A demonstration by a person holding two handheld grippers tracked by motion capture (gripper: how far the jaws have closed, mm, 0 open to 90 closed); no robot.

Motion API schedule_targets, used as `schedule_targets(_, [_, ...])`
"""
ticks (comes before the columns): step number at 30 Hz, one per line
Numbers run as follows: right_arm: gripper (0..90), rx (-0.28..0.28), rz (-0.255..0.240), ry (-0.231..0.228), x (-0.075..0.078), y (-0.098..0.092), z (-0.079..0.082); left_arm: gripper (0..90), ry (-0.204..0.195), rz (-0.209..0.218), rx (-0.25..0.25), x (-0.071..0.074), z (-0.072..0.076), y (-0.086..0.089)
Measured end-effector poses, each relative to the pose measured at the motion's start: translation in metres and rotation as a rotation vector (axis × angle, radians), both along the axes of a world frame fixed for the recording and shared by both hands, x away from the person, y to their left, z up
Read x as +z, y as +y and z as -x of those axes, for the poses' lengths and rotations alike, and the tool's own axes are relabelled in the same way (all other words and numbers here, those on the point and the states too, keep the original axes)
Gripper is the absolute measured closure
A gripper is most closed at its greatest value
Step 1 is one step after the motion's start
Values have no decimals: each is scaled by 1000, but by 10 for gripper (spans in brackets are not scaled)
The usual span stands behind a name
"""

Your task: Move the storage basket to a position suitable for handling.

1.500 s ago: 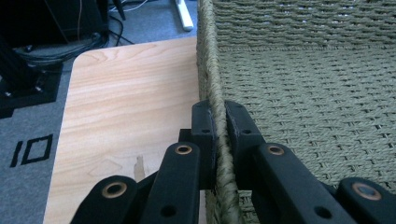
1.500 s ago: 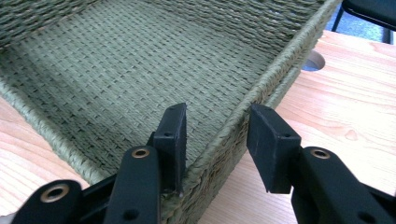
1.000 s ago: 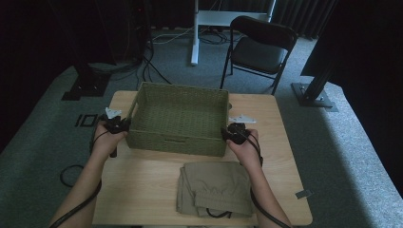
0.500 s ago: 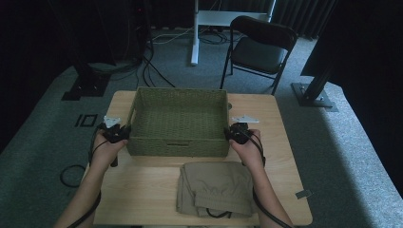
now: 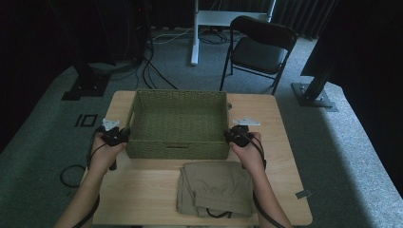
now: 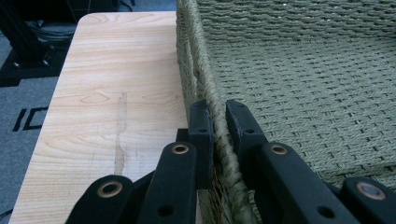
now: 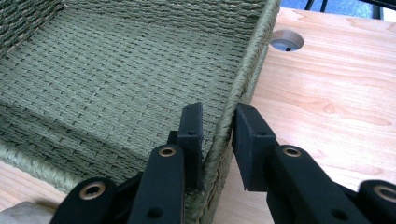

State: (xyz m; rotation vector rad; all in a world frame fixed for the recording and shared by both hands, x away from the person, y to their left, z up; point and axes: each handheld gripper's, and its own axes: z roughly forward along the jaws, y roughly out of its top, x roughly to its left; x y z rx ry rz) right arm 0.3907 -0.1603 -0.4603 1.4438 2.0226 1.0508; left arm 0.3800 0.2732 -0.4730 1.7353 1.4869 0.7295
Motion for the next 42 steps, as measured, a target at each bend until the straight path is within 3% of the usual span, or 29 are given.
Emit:
schedule_targets(5, [734, -4, 0, -3, 0, 0, 3, 827, 1, -10, -8, 1, 2, -1])
schedule_targets(9, [729, -1, -17, -3, -1, -2, 4, 816, 1, 22, -23, 0, 2, 3])
schedule_targets(11, [674, -6, -28, -2, -1, -3, 3, 731, -9, 54, -44, 3, 0, 6])
schedule_targets(13, [583, -23, -53, -35, 1, -5, 1, 647, -34, 65, -51, 9, -2, 8])
schedule_targets(18, [488, -49, -50, -92, 15, -7, -13, 502, -73, 64, -37, 18, -19, 11])
schedule_targets(20, [484, -63, -42, -92, 20, -6, -20, 446, -70, 47, -23, 18, -27, 11])
schedule_targets(22, [476, -69, -49, -91, 21, -3, -28, 445, -75, 58, -24, 16, -35, 10])
schedule_targets(26, [477, -86, -33, -78, 14, 3, -44, 420, -64, 51, -14, 8, -49, 8])
schedule_targets(31, [510, -112, -10, -22, -3, 11, -60, 424, -55, 25, -34, -1, -59, 6])
schedule_targets(34, [536, -129, 16, -6, -11, 16, -65, 502, -54, 17, -39, -6, -63, 5])
schedule_targets(36, [545, -145, 18, 7, -15, 17, -68, 517, -36, -26, -55, -9, -65, 3])
schedule_targets(38, [601, -168, 33, 18, -18, 18, -69, 601, -38, -21, -56, -11, -66, -1])
schedule_targets(40, [664, -186, 39, 17, -19, 18, -70, 724, -33, -73, -58, -12, -66, -4])
schedule_targets(42, [731, -199, 39, 22, -19, 19, -69, 798, -21, -34, -27, -12, -66, -3])
